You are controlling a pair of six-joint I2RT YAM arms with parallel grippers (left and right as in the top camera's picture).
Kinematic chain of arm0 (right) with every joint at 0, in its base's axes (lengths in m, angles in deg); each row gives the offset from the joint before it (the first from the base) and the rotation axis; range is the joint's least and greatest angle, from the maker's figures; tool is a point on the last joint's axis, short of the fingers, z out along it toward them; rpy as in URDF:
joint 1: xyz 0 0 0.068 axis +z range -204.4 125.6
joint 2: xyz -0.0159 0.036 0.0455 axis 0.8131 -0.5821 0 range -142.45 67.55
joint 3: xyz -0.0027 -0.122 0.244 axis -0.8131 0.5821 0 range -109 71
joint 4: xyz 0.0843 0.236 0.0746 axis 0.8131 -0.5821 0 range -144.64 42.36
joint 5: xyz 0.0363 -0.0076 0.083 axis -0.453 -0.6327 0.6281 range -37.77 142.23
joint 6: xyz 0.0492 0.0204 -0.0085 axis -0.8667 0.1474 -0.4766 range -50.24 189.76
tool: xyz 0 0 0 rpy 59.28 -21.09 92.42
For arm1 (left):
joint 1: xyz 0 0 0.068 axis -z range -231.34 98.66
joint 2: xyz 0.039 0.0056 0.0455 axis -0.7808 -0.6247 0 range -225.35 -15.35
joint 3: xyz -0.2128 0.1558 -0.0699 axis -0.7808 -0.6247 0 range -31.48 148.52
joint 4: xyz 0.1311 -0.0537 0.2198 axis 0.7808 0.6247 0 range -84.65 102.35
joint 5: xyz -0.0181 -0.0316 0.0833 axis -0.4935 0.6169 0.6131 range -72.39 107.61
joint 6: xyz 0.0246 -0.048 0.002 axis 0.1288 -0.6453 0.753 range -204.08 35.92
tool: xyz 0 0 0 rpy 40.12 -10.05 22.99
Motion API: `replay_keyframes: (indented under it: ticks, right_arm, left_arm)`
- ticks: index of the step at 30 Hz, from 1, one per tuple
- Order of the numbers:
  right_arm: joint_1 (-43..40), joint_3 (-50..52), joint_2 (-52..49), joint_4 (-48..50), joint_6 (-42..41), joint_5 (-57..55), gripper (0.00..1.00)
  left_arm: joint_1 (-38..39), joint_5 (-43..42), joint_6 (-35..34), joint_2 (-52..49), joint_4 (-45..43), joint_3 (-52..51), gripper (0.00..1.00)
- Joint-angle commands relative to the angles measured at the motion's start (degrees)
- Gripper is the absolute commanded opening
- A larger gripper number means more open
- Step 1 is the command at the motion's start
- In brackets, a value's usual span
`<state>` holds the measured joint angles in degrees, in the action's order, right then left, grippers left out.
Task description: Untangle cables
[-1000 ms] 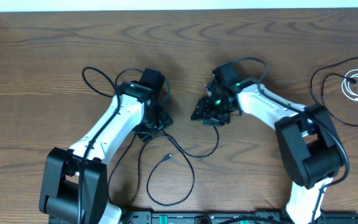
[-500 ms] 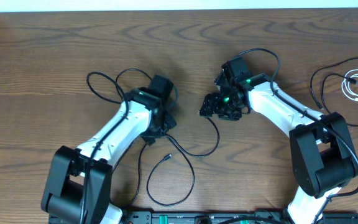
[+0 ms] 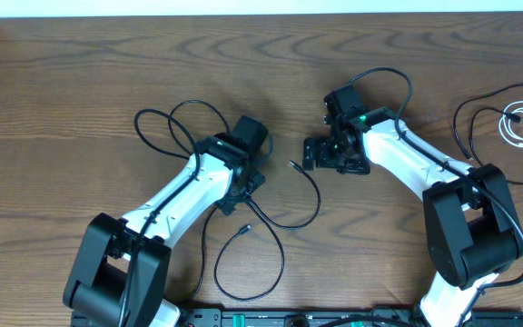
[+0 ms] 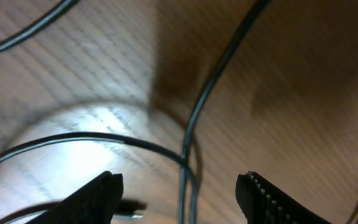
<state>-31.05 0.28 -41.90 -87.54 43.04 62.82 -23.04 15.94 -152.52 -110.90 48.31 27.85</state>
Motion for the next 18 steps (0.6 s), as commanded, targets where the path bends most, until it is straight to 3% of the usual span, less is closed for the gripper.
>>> replay_keyframes:
  ticks: [1,9,18]
  right_arm:
    - [-0.4,-0.4,0.6,-0.2,0.2,-4.5,0.99]
    - [-0.3,-0.4,0.6,-0.2,0.2,-4.5,0.99]
    - [-0.3,-0.4,0.6,0.0,0.2,-4.5,0.99]
  left_arm:
    - [0.4,2.8,-2.9,-0.7,-0.8,-1.2,0.62]
    - [0.5,3.9,-5.5,-0.7,-1.3,-4.0,0.6]
    - [0.4,4.8,-6.4,-0.7,-12.0,-8.6,0.6]
